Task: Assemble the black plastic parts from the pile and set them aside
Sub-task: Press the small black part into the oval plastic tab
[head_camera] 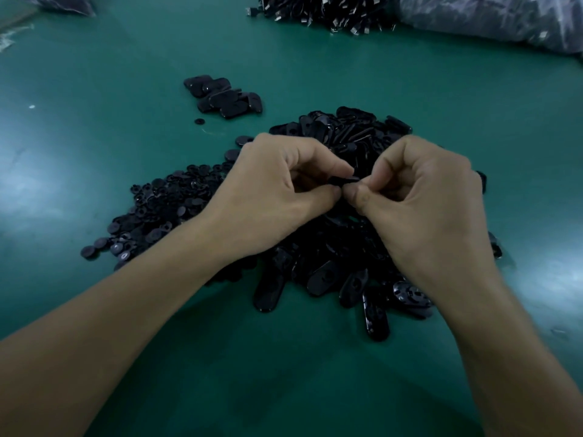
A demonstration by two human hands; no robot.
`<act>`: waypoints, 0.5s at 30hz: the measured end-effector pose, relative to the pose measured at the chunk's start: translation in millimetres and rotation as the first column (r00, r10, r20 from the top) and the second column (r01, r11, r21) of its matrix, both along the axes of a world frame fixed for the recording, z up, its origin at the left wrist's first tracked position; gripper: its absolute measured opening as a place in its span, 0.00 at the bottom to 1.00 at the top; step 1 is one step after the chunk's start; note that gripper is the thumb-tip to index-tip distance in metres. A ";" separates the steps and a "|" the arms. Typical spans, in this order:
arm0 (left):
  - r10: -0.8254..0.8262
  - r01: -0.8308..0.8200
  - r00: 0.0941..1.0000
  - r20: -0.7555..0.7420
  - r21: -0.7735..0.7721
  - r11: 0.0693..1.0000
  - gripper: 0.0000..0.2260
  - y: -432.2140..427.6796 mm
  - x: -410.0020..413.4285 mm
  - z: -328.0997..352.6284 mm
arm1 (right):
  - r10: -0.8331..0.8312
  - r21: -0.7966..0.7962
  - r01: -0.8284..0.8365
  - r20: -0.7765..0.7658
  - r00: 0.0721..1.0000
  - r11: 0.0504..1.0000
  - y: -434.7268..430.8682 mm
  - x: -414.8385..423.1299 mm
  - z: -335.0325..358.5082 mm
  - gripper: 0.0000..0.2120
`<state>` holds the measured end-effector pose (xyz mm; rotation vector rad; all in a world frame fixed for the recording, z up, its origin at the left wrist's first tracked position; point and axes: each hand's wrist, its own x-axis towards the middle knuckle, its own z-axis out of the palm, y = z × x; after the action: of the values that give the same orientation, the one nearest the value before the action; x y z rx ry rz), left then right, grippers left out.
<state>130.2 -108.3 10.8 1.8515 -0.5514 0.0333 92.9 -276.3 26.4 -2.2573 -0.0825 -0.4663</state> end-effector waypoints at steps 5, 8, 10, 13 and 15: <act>0.015 -0.032 0.995 0.103 0.165 0.986 0.10 0.5 -1.8 -1.3 | -0.047 -0.004 0.047 -0.067 0.997 0.999 4.2 -0.1 -6.5 0.15; 0.039 -0.074 0.985 0.166 0.207 0.976 0.09 -1.9 -5.3 -1.6 | -0.068 0.015 0.069 -0.072 0.995 0.997 6.8 0.1 -6.9 0.15; 0.064 -0.114 0.974 0.218 0.227 0.967 0.08 -4.2 -7.3 -1.3 | -0.045 0.064 0.051 -0.086 0.995 0.997 7.9 -0.1 -5.8 0.15; 0.126 -0.194 0.955 0.269 0.242 0.951 0.06 -5.9 -8.4 -1.6 | 0.020 0.134 -0.003 -0.128 0.992 0.991 11.7 -2.5 -4.0 0.13; 0.157 -0.228 0.947 0.281 0.242 0.943 0.05 -5.8 -8.2 -2.0 | 0.070 0.179 -0.042 -0.153 0.986 0.983 13.2 -3.8 -3.7 0.12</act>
<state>122.0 -114.1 8.8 2.1838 -0.5714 0.3514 89.0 -263.1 22.8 -2.1044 -0.0225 -0.2512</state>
